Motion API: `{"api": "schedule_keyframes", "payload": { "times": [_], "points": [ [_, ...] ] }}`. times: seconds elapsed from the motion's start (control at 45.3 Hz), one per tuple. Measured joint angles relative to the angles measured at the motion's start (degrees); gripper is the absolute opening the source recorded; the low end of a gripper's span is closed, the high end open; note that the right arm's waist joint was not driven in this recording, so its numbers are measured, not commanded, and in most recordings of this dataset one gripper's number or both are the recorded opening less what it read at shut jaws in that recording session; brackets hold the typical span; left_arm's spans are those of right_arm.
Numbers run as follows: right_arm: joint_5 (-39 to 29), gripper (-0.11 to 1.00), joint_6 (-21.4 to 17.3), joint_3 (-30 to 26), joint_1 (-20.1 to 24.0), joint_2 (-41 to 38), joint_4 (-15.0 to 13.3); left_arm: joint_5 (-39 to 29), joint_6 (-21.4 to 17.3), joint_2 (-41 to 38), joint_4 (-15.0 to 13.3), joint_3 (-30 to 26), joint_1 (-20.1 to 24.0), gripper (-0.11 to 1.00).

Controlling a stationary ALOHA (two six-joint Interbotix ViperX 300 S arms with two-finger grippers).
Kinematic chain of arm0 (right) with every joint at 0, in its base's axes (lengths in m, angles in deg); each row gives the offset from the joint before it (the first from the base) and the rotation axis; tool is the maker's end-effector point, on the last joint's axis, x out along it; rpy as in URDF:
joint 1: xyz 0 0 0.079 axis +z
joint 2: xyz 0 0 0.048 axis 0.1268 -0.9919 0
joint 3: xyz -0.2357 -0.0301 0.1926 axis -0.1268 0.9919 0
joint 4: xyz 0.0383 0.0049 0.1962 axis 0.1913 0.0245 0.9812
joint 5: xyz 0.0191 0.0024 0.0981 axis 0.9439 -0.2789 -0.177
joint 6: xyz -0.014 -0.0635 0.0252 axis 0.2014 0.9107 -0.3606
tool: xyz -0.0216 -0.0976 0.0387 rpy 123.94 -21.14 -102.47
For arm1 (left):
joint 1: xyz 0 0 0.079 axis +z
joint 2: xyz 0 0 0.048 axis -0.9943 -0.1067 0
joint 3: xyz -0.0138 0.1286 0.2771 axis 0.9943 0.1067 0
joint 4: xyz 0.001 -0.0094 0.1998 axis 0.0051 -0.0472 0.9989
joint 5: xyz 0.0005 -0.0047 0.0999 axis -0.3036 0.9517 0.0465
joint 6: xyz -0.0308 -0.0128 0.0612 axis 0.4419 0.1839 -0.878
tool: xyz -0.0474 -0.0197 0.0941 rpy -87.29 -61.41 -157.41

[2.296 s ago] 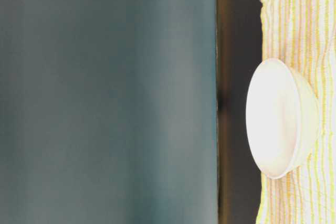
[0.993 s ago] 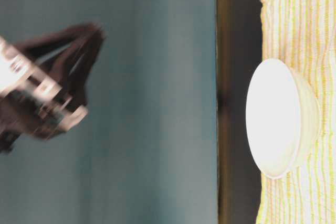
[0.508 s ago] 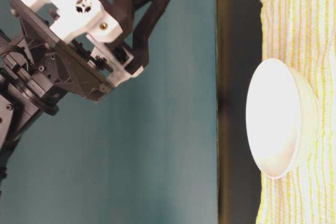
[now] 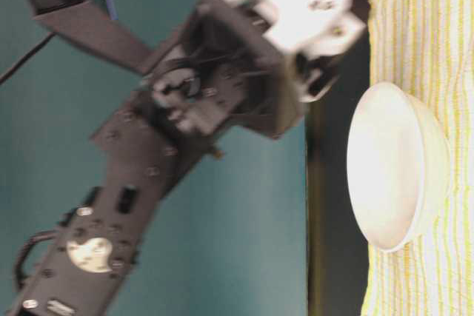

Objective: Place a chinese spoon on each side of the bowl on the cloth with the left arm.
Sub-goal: 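Lower the left gripper onto the right white spoon's bowl, then close the left gripper on the spoon and lift it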

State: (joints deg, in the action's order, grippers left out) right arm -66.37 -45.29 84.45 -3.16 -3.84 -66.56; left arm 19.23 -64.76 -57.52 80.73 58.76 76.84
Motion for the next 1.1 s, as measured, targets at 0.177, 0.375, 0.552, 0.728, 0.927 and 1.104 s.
{"api": "schedule_keyframes", "payload": {
  "times": [0.177, 0.375, 0.552, 0.728, 0.927, 1.104],
  "points": [
    [-0.09, 0.0, -0.09, 0.0, 0.0, 0.0, 0.0, 1.23, 0.62, -2.37, 0.09, -0.09, -1.49, 0.77],
    [-0.09, 0.0, 0.0, 0.0, 0.0, 0.09, 0.0, 1.67, 3.52, -4.92, 0.0, -0.18, -2.55, 0.77],
    [-0.09, 0.0, 0.0, 0.09, 0.0, 0.09, 0.0, 3.16, 4.39, -6.42, 0.09, -0.26, -2.55, 0.76],
    [-0.44, 0.0, 0.0, 0.09, 0.0, 0.09, 0.0, 4.31, 4.83, -6.77, 0.09, -1.05, -3.16, 0.76],
    [-0.62, 0.0, -0.09, 0.09, 0.0, 0.09, 0.0, 4.39, 6.59, -8.61, 0.0, -2.02, -4.04, 0.76],
    [-0.62, 0.0, 0.0, 0.09, 0.0, 0.09, 0.0, 4.39, 6.77, -9.14, 0.0, -2.11, -4.13, 0.75]
  ]
}}
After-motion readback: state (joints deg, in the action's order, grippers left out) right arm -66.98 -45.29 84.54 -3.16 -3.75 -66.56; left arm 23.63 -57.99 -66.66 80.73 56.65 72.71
